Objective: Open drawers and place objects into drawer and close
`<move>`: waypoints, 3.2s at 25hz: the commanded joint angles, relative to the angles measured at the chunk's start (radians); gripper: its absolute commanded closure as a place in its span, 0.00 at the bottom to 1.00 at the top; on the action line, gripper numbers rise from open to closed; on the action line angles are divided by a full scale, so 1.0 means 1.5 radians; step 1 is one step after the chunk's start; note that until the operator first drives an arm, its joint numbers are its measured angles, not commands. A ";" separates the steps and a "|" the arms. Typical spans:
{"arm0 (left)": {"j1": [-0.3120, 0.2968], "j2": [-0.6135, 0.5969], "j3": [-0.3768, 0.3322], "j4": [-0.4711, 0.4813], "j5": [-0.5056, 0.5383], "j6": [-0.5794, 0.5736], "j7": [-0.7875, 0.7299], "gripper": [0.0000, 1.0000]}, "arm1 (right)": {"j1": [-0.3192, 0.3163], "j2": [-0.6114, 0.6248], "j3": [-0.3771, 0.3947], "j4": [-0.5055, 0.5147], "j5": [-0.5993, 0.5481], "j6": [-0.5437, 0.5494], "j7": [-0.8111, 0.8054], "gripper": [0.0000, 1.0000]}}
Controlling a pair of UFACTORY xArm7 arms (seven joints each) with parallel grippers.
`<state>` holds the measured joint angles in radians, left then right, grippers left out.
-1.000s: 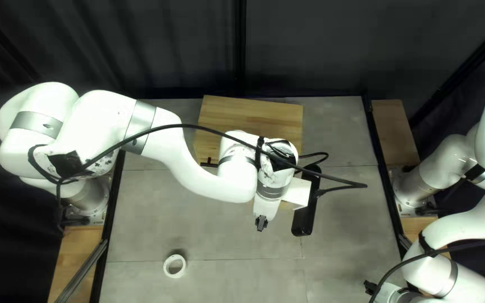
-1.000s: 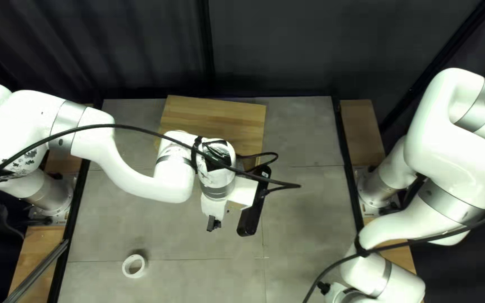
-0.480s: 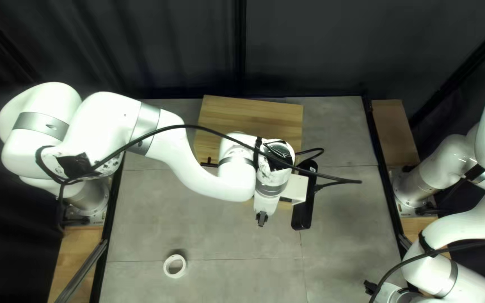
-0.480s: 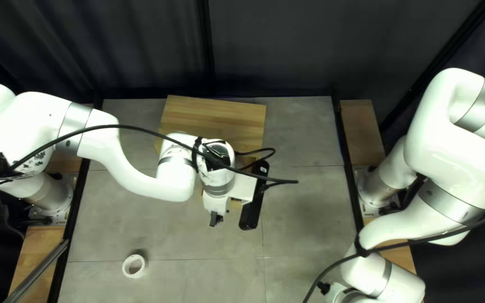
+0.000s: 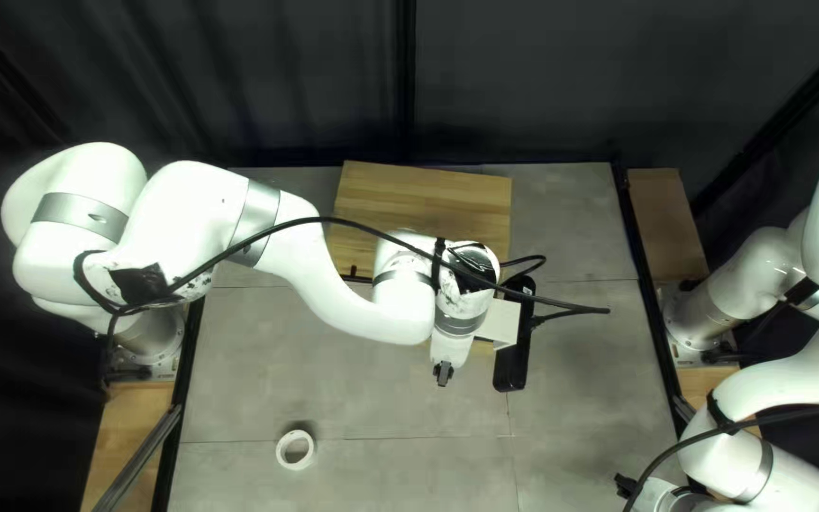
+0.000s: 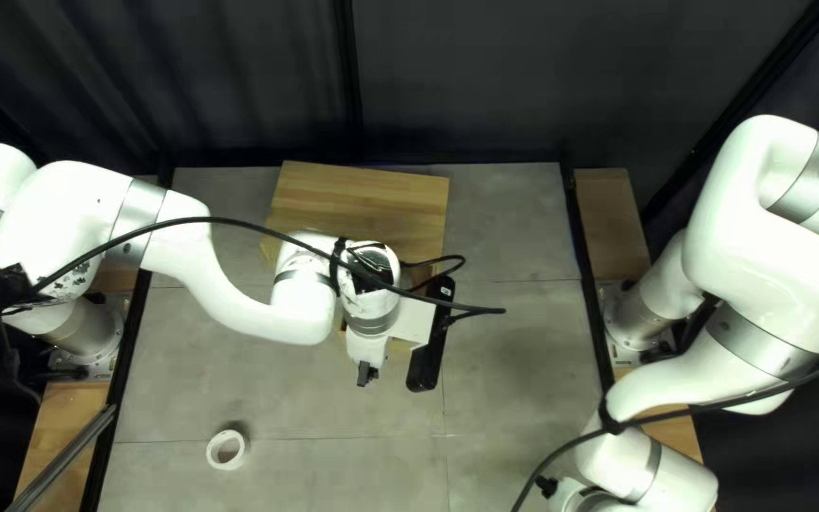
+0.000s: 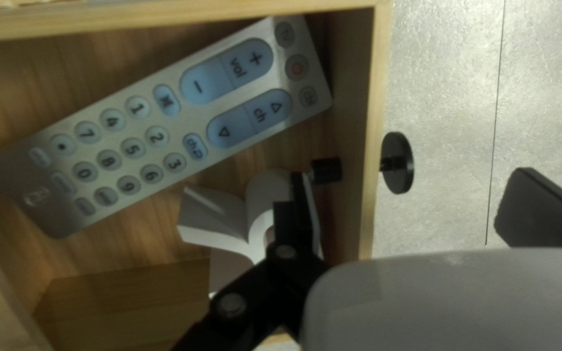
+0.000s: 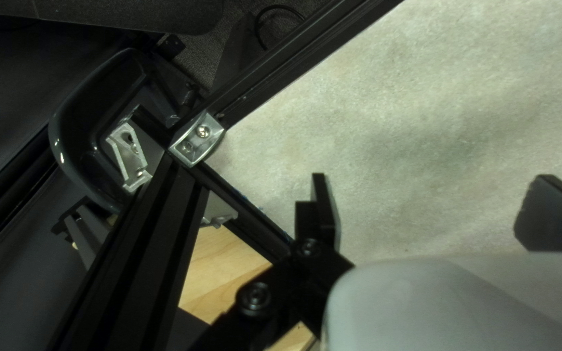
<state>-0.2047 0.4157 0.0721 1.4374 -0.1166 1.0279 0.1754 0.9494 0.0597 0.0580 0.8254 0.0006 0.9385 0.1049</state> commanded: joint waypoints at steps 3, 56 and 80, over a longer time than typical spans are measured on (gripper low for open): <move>0.000 0.003 -0.004 0.003 -0.004 -0.005 0.005 0.00 | 0.000 0.000 0.000 0.000 0.000 0.000 0.000 0.00; -0.072 -0.130 -0.035 0.031 0.124 0.094 -0.002 0.00 | 0.000 0.000 0.000 0.000 0.000 0.000 0.000 0.00; -0.160 -0.385 -0.112 -0.307 0.072 -0.078 0.229 0.00 | 0.000 0.000 0.000 0.000 0.000 0.000 0.000 0.00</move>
<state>-0.4451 -0.1613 -0.0953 0.9778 -0.0090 0.9103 0.5186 0.9494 0.0597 0.0580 0.8254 0.0006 0.9385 0.1049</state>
